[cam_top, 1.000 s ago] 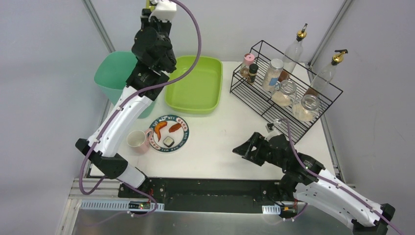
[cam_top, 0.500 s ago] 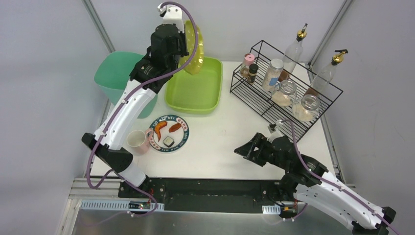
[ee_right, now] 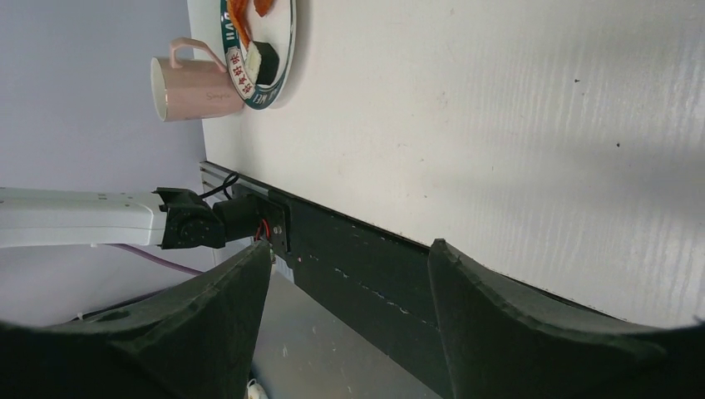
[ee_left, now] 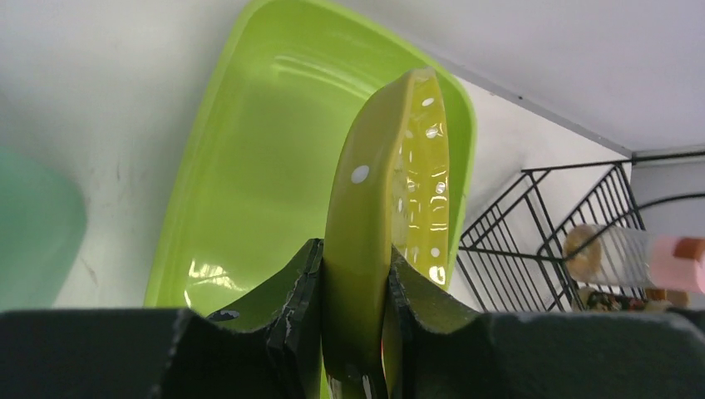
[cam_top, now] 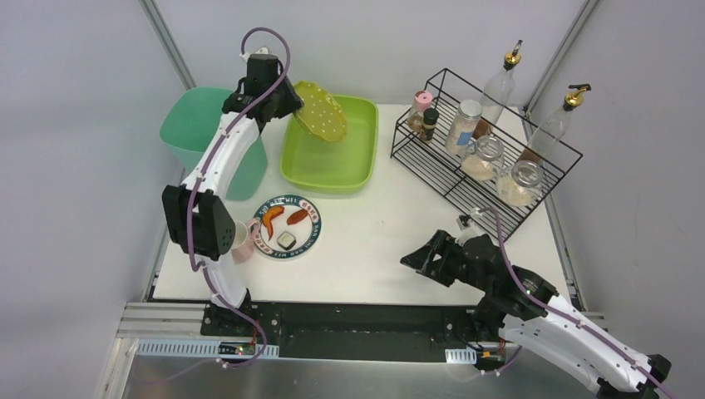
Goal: Clear the kitchen counter
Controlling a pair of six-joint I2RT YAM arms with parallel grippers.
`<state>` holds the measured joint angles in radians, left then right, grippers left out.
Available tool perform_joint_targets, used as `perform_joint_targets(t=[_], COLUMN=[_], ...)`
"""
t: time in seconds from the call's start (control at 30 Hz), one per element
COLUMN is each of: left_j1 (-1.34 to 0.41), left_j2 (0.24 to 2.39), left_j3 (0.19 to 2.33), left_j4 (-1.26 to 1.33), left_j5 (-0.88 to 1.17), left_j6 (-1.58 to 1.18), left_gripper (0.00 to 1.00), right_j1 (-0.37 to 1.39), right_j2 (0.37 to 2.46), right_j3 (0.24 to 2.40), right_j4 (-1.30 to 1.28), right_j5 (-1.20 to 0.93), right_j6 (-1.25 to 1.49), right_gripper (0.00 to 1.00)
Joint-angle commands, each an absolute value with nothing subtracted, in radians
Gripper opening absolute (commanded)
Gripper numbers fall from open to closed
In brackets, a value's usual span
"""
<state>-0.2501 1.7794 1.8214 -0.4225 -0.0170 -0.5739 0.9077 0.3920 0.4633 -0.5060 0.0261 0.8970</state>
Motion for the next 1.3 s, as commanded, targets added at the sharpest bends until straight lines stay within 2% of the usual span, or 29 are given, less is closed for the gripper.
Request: perform_joint_targets(t=[0.0, 0.5, 0.9, 1.1, 1.27], left_j1=[-0.228, -0.241, -0.244, -0.248, -0.250], left_j2=[1.815, 2.033, 2.222, 2.289, 2.311], left_j3=[1.808, 1.798, 1.931, 1.969, 1.960], left_j4=[-0.230, -0.221, -0.222, -0.226, -0.227], left_j5=[0.118, -0.057, -0.081, -0.075, -0.083], left_j6=[-0.751, -0.889, -0.982, -1.005, -1.013], left_gripper=[0.00, 0.00, 0.00, 0.25, 0.41], right_j1=[0.913, 0.912, 0.912, 0.913, 0.912], right_j2=[0.379, 0.362, 0.290, 0.300, 0.298], right_j3=[0.459, 0.442, 0.447, 0.461, 0.466], right_j4=[-0.509, -0.519, -0.601, -0.613, -0.628], right_j5=[0.036, 0.038, 0.082, 0.087, 0.096], right_j6=[0.893, 0.889, 0.882, 0.865, 0.859], right_gripper=[0.73, 0.73, 0.75, 0.78, 0.82])
